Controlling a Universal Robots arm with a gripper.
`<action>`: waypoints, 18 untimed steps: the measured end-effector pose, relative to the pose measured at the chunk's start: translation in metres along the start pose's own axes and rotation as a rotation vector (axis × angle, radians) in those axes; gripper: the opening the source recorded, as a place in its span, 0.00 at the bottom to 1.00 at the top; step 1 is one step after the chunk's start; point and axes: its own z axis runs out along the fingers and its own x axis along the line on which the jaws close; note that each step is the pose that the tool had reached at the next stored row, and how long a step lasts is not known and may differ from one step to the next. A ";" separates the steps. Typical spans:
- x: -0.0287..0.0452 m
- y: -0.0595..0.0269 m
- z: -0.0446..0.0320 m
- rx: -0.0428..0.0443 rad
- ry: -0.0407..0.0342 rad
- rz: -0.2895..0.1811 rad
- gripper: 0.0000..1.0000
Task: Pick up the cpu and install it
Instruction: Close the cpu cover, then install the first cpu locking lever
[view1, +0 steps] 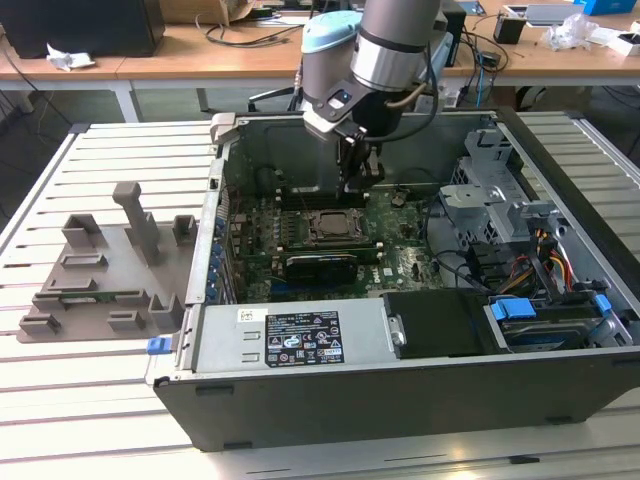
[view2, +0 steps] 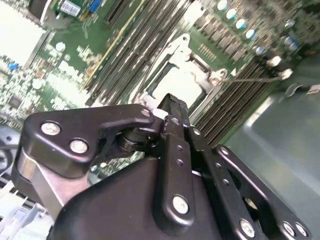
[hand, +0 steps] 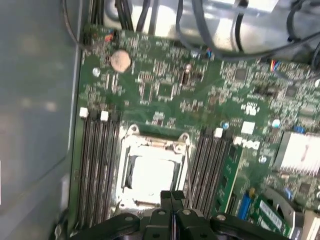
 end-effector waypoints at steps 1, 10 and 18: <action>0.0001 0.0000 0.0000 -0.0133 -0.0022 0.001 0.11; 0.0001 0.0001 0.0003 -0.0669 -0.0104 0.003 0.11; 0.0001 0.0001 0.0003 -0.0876 -0.0136 0.005 0.11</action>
